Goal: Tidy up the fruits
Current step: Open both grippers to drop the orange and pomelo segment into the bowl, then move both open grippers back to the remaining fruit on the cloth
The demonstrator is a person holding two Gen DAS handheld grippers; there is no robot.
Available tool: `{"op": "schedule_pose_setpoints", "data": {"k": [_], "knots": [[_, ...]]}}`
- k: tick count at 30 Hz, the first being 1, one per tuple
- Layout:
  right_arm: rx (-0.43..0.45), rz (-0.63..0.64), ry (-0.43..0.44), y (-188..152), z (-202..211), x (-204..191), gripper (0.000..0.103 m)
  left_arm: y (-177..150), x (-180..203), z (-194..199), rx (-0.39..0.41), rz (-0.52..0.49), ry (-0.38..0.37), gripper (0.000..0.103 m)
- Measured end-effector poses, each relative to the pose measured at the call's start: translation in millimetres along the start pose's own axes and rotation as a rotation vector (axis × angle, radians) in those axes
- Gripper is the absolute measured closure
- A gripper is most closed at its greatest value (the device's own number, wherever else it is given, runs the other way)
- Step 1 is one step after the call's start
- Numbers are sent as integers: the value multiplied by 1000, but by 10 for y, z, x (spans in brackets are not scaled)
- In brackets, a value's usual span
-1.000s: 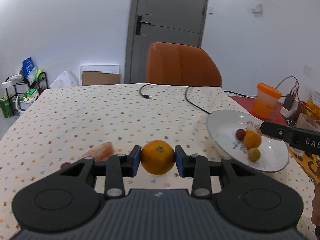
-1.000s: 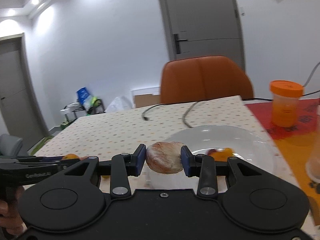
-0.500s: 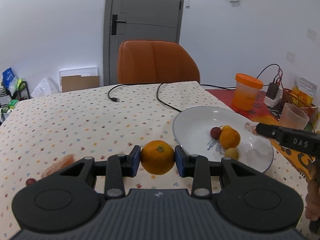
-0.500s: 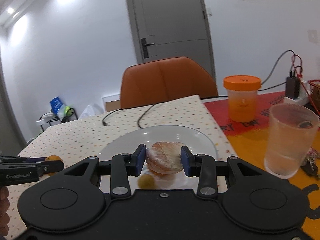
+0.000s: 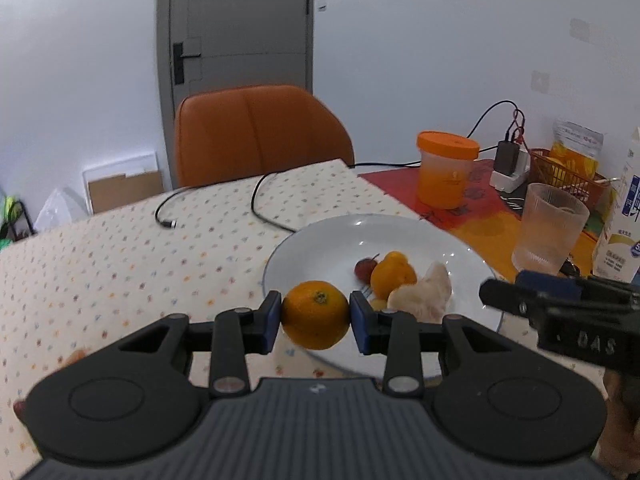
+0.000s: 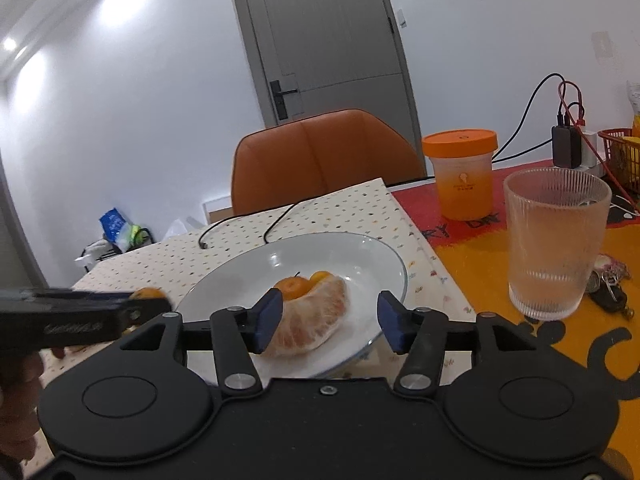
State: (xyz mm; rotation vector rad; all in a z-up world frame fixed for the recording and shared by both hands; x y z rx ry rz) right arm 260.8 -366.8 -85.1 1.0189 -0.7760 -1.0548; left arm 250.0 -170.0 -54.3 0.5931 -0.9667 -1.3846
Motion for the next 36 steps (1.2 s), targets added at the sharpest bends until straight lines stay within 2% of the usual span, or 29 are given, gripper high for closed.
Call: {"op": "schedule_pose_setpoints", "data": {"k": [4, 8, 17, 19, 24, 26, 36], "knots": [[1, -5, 6, -25, 61, 13, 48, 79, 57, 59, 38, -10, 7, 63], [4, -16, 11, -44, 93, 10, 47, 56, 66, 97, 30, -32, 16, 59], [7, -18, 35, -25, 66, -106, 43, 41, -165, 269, 35, -16, 60, 47], [6, -16, 40, -17, 50, -146, 42, 34, -233, 300, 34, -13, 74, 42], [-5, -3, 54, 2, 13, -266, 35, 20, -417, 373, 34, 6, 112, 33], [-9, 8, 60, 17, 3, -327, 30, 13, -512, 409, 39, 16, 134, 27], [-22, 41, 101, 93, -87, -663, 22, -44, -965, 599, 52, 82, 212, 25]]}}
Point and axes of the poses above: each gripper's, at about its wrist camera, not at the fingertips, and z roughly against the way its jaws point, x to its right, y to its top, the point moved 3 cm from there along -z, roughly the way its jaws point, and after that the axes turned 15 degrees about z, right-handed, at the moved point
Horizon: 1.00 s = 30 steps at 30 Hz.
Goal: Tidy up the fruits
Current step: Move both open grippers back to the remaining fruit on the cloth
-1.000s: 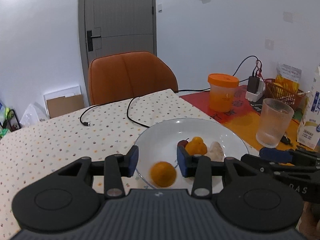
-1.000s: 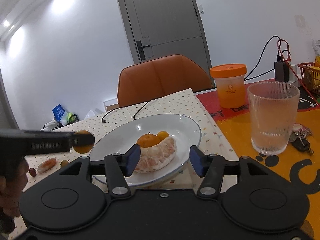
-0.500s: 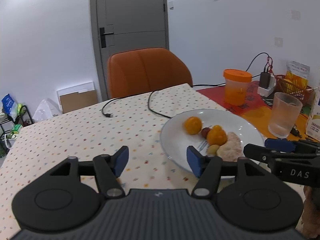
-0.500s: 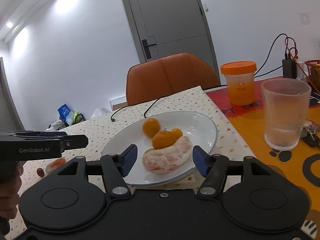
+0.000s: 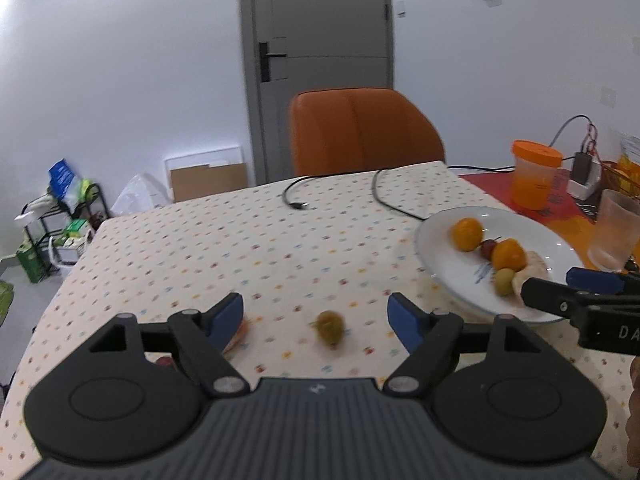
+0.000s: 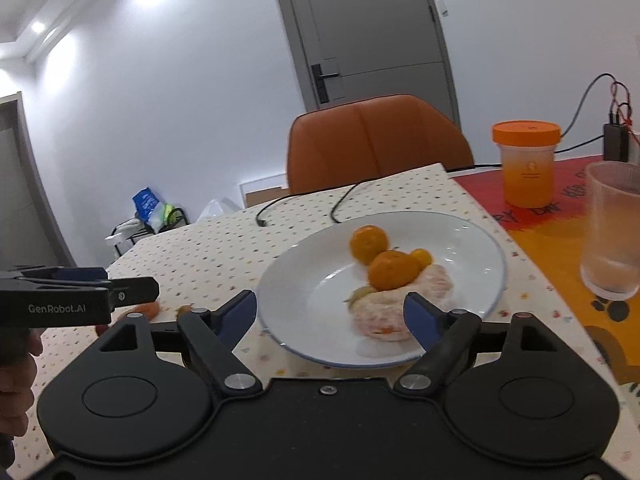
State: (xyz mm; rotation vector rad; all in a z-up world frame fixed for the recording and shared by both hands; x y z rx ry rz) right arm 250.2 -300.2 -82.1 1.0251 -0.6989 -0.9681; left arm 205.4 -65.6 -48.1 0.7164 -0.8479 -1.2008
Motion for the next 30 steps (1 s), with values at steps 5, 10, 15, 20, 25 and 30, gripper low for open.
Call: {"op": "schedule_pose_setpoints", "data": {"k": [5, 10, 15, 20, 25, 30], "knots": [[-3, 21, 22, 16, -62, -166, 20, -21, -244, 16, -9, 50, 42, 25], [-15, 29, 42, 9, -112, -306, 20, -41, -458, 42, -16, 84, 74, 25], [-20, 48, 66, 29, -168, -453, 20, -41, -633, 50, -17, 109, 98, 25], [-30, 65, 89, 37, -245, -586, 20, -49, -785, 40, -18, 132, 117, 25], [-40, 85, 108, 46, -291, -716, 20, -60, -926, 20, -18, 171, 126, 25], [-54, 101, 125, 63, -368, -829, 20, -66, -1023, -12, -10, 191, 117, 25]]}}
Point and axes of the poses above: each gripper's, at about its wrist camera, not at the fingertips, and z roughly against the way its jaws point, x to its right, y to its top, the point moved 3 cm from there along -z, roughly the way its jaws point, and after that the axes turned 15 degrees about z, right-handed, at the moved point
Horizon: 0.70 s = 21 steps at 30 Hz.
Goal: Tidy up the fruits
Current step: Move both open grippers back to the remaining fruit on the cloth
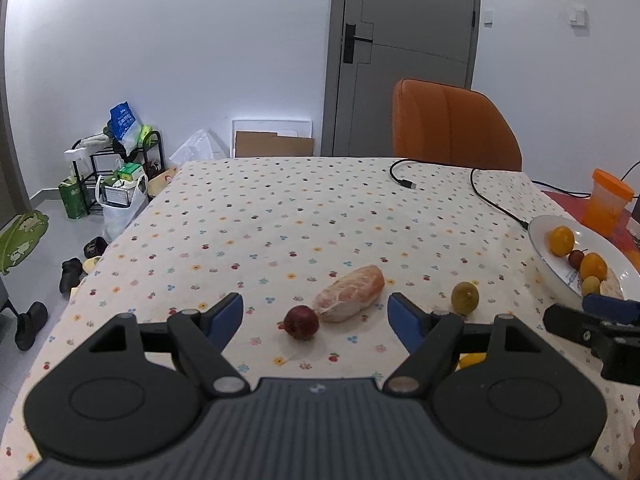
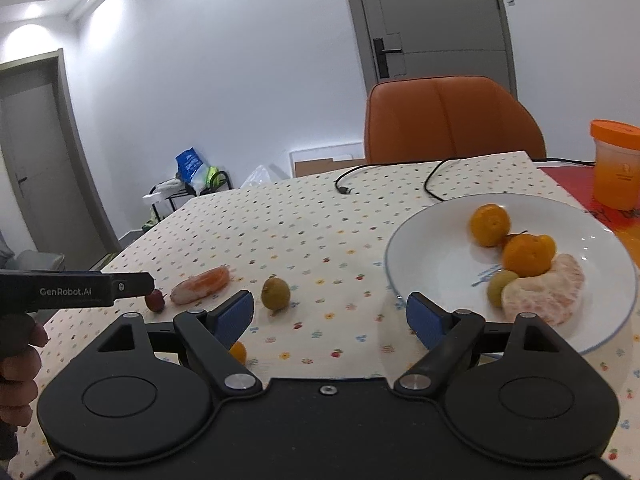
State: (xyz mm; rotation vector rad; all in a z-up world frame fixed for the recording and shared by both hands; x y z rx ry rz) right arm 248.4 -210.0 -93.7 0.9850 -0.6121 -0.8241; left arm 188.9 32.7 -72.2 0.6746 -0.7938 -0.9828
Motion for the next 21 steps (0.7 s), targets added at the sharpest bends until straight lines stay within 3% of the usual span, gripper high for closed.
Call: {"op": "schedule_pose_setpoints", "data": {"k": [6, 13, 15, 16, 21], "knots": [[-28, 9, 61, 4, -116, -127, 22, -18, -127, -84, -18, 30, -8, 28], [-75, 35, 157, -20, -288, -364, 45, -21, -271, -165, -34, 55, -13, 30], [-97, 49, 184, -43, -355, -445, 61, -24, -299, -186, -39, 62, -15, 31], [-115, 57, 193, -57, -398, -482, 77, -26, -309, -201, -42, 64, -17, 32], [-118, 65, 190, -16, -455, -545, 81, -27, -329, -260, -50, 72, -31, 37]]}}
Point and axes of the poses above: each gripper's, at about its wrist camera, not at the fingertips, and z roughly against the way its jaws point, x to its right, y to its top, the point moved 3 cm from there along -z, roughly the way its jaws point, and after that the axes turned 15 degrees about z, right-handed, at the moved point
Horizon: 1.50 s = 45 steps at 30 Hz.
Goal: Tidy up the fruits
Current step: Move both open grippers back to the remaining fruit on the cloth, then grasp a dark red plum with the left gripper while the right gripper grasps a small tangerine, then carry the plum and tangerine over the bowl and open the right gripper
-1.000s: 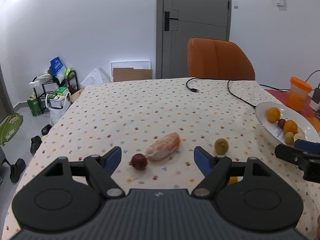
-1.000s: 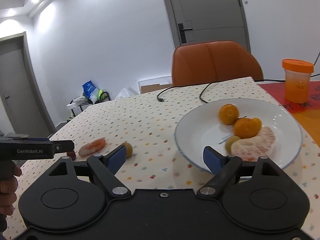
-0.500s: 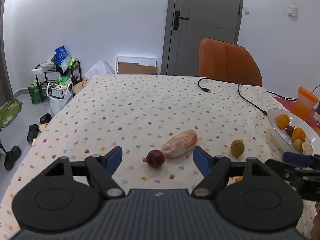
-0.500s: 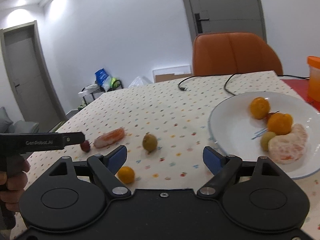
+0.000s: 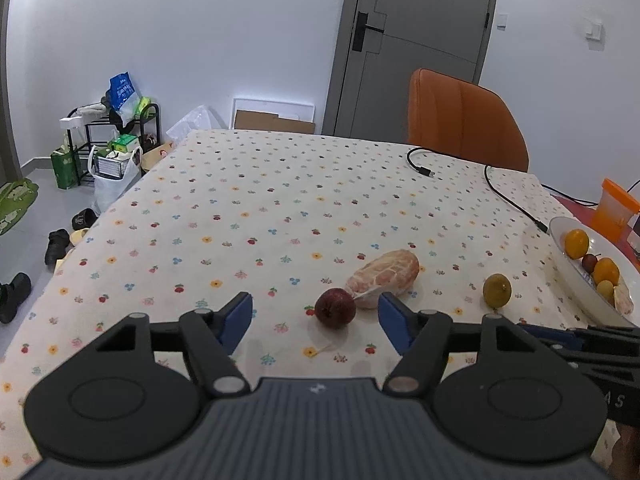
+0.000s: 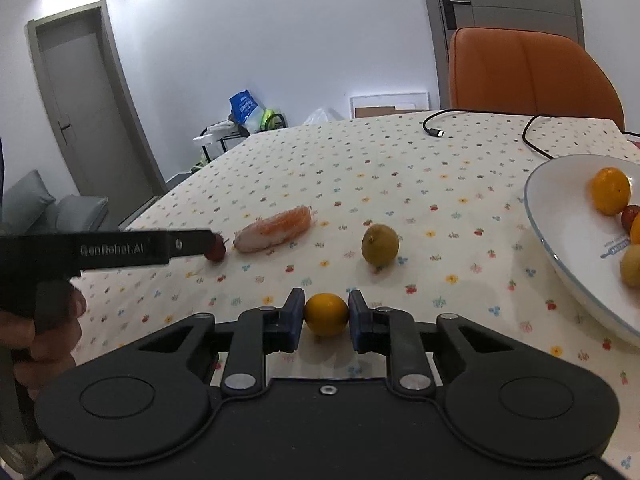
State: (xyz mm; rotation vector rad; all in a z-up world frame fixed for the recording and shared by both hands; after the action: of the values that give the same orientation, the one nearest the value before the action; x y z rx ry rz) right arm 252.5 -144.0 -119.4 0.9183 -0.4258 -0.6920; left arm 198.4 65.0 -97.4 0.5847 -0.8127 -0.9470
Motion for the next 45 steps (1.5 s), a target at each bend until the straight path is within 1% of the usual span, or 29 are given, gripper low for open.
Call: {"op": "schedule_pose_setpoints", "data": {"k": [2, 3, 5, 7, 10, 12, 14, 18, 22, 29, 38, 45], "knots": [[2, -12, -11, 14, -12, 25, 81, -2, 13, -25, -5, -2, -8, 44], [1, -16, -13, 17, -17, 32, 81, -6, 19, -36, -8, -1, -12, 46], [-2, -21, -14, 17, -29, 54, 81, -13, 32, -60, -16, -1, -17, 54], [-2, -23, -16, 19, -36, 76, 81, -24, 47, -78, -21, 1, -18, 58], [1, -29, -19, 19, -31, 98, 81, -34, 66, -96, -22, -3, -17, 60], [3, -32, -24, 18, -21, 114, 81, -35, 76, -117, -20, -10, -17, 66], [7, -35, -27, 22, -4, 131, 81, -27, 67, -150, -28, 0, -7, 81], [18, -35, -32, 21, 55, 153, 81, -12, 96, -113, -31, 8, -25, 81], [33, -40, -44, 20, 112, 192, 81, -10, 198, -22, -14, -16, -39, 81], [70, -63, -71, 16, 235, 300, 81, -29, 357, 52, -8, -45, -54, 81], [111, -105, -141, -10, 482, 572, 81, -78, 634, 73, -7, -83, -89, 81], [123, -137, -193, -101, 656, 767, 81, -147, 851, 63, -13, -118, -117, 81]]}}
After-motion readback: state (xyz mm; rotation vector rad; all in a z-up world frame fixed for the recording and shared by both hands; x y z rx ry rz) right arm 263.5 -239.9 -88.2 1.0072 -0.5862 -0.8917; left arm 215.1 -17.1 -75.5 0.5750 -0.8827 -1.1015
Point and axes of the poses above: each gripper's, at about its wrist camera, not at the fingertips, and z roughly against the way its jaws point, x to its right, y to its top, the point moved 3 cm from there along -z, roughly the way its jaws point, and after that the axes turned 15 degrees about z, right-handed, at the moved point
